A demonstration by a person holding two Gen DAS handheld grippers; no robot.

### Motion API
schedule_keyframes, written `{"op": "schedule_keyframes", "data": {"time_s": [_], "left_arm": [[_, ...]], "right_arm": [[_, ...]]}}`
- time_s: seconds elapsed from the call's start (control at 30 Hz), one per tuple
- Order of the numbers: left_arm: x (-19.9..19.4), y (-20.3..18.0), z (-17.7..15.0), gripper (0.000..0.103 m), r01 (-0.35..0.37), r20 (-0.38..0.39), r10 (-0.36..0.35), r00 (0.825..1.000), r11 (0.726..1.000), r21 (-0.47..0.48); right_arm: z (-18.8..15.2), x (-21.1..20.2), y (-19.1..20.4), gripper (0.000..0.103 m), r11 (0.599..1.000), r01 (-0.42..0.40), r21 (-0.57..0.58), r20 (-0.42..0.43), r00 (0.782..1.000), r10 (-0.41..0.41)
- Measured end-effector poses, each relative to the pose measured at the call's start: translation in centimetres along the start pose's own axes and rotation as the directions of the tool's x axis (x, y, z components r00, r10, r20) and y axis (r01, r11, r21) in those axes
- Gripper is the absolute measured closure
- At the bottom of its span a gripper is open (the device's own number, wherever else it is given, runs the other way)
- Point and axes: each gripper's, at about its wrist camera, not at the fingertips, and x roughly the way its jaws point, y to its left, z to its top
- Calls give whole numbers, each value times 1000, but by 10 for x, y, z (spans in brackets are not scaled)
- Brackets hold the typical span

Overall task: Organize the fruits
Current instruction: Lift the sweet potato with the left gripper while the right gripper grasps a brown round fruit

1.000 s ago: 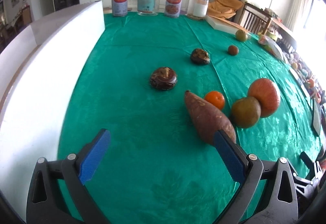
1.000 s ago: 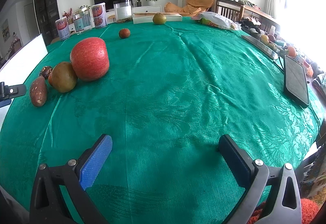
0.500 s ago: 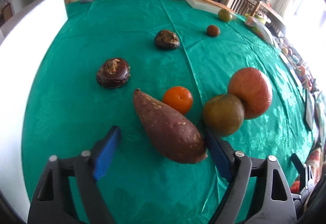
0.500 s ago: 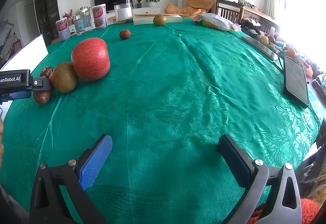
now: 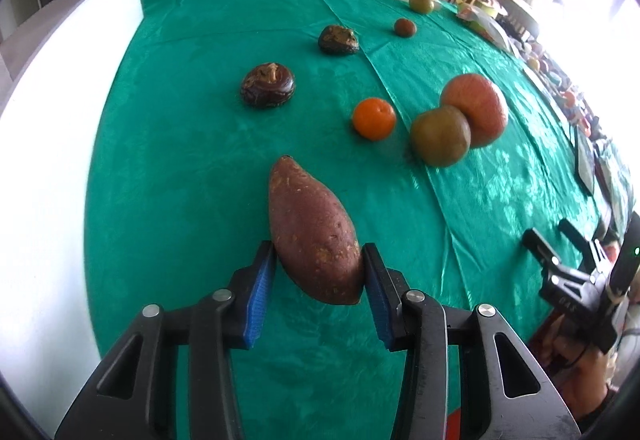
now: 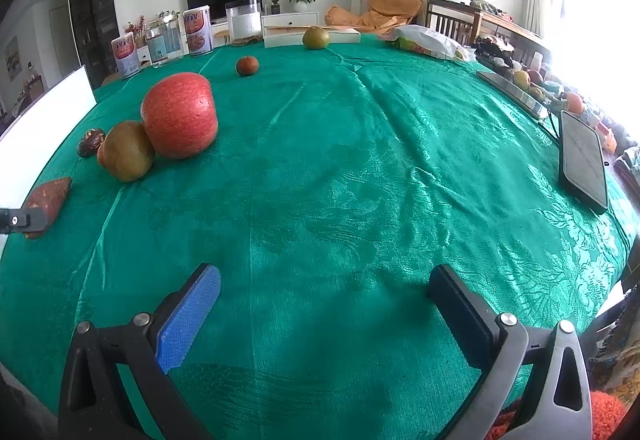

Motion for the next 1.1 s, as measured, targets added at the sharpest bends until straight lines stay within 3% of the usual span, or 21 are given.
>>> {"op": "schedule_keyframes", "data": {"time_s": [0.07,0.17,0.27,0.3,0.37,0.47,0.57,0.67,0.7,0.73,0.87,1.0,1.1], "left_arm": [[-2,0,-7,58,-17,-2,17,1000,999,27],[-1,-3,-11,56,-40,20,39,999,998,56],[4,-4,-10,55,-60,22,59,998,996,68],[5,-4,-9,55,-65,24,63,998,996,66],[5,-2,-8,54,-64,29,63,998,996,57],[4,2,-5,53,-70,30,69,997,997,43],[5,2,-3,46,-124,28,123,992,990,65],[6,10,-3,47,-106,18,105,994,993,42],[6,13,-4,53,-79,15,79,997,996,30],[6,16,-4,61,-54,12,54,998,998,22],[2,24,-7,61,-21,26,21,999,1000,20],[-9,31,-14,61,28,48,-28,998,1000,-11],[-20,32,-18,61,51,69,-49,996,998,-30]], "right_arm": [[4,-6,1,0,993,-120,6,-14,993,120],[15,-25,21,0,939,-342,26,65,938,340],[32,-6,65,2,899,-437,-23,-48,899,436],[36,4,74,11,883,-470,-8,-70,881,468],[46,21,87,21,876,-480,32,-88,872,481],[61,43,96,22,870,-481,107,-102,865,491],[75,53,102,22,861,-481,165,-99,860,500],[84,64,110,28,866,-456,204,-130,864,486],[86,66,110,34,871,-442,212,-135,870,474],[89,69,109,50,878,-426,218,-133,878,459],[84,68,100,53,847,-458,269,-140,852,505],[71,49,95,53,806,-512,297,-141,811,568],[62,35,99,53,804,-527,277,-167,797,580]]}}
